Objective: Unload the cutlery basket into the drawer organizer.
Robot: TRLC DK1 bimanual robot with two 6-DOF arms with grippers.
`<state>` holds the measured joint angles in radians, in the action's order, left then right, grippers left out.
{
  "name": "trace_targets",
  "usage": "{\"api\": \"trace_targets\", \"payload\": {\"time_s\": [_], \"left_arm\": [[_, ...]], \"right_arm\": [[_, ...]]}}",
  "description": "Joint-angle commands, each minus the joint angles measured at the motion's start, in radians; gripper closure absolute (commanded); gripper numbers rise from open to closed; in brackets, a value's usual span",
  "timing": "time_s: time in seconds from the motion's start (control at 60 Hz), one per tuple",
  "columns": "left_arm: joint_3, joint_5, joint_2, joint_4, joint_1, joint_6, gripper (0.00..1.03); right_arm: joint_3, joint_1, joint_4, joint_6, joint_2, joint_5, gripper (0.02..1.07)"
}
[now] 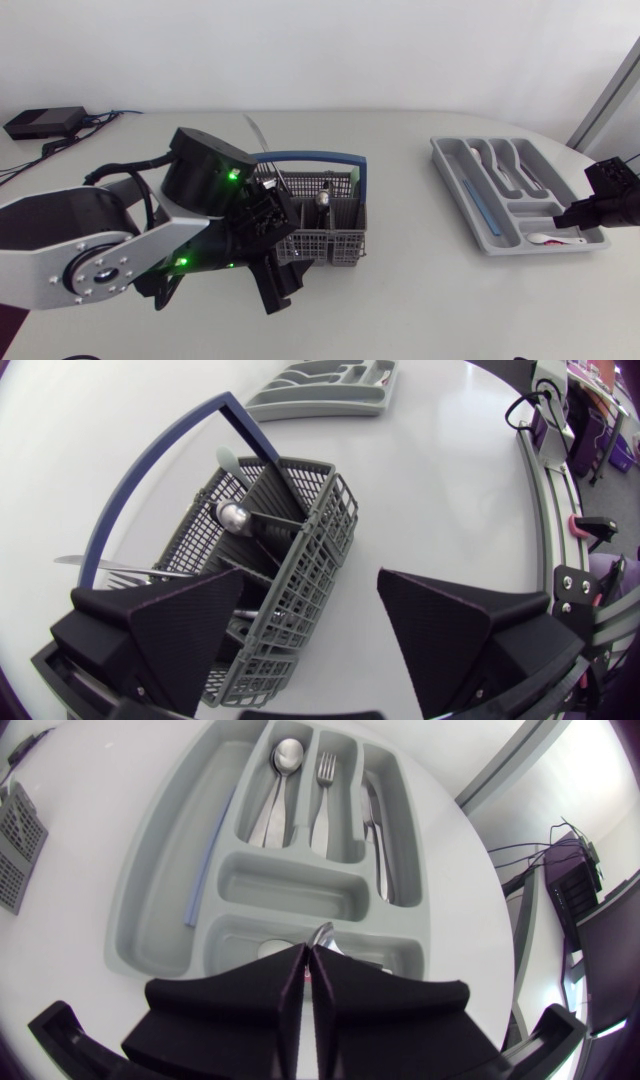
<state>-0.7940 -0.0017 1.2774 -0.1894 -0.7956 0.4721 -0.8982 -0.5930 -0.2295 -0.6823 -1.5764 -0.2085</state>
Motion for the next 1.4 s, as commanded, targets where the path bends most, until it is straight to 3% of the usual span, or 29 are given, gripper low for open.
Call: {"api": "trace_targets", "payload": {"time_s": [0.0, 0.25, 0.533, 0.717, 0.95, 1.117, 1.383], "left_arm": [[-0.033, -0.001, 0.020, 0.001, -0.008, -0.007, 0.10], [-0.034, -0.001, 0.031, 0.004, -0.008, -0.010, 0.10], [-0.034, -0.001, 0.031, 0.005, -0.008, -0.010, 0.10], [-0.033, -0.001, 0.030, 0.005, -0.007, -0.010, 0.10], [-0.044, -0.001, 0.046, 0.048, -0.010, -0.053, 0.10], [-0.048, -0.001, 0.092, 0.130, -0.005, -0.087, 0.10], [-0.076, -0.001, 0.201, 0.269, 0.065, -0.144, 0.12]], "right_arm": [[0.047, 0.001, 0.033, -0.026, -0.045, 0.026, 0.98], [0.101, 0.038, 0.114, -0.036, -0.109, 0.080, 0.96], [0.124, 0.062, 0.127, -0.039, -0.108, 0.109, 0.56], [0.134, 0.062, 0.082, -0.039, 0.046, 0.089, 0.38], [0.163, 0.094, -0.050, 0.007, 0.263, -0.009, 0.37], [0.243, 0.196, -0.060, 0.069, 0.372, -0.026, 0.37], [0.315, 0.343, -0.048, 0.176, 0.431, -0.022, 0.37]]}}
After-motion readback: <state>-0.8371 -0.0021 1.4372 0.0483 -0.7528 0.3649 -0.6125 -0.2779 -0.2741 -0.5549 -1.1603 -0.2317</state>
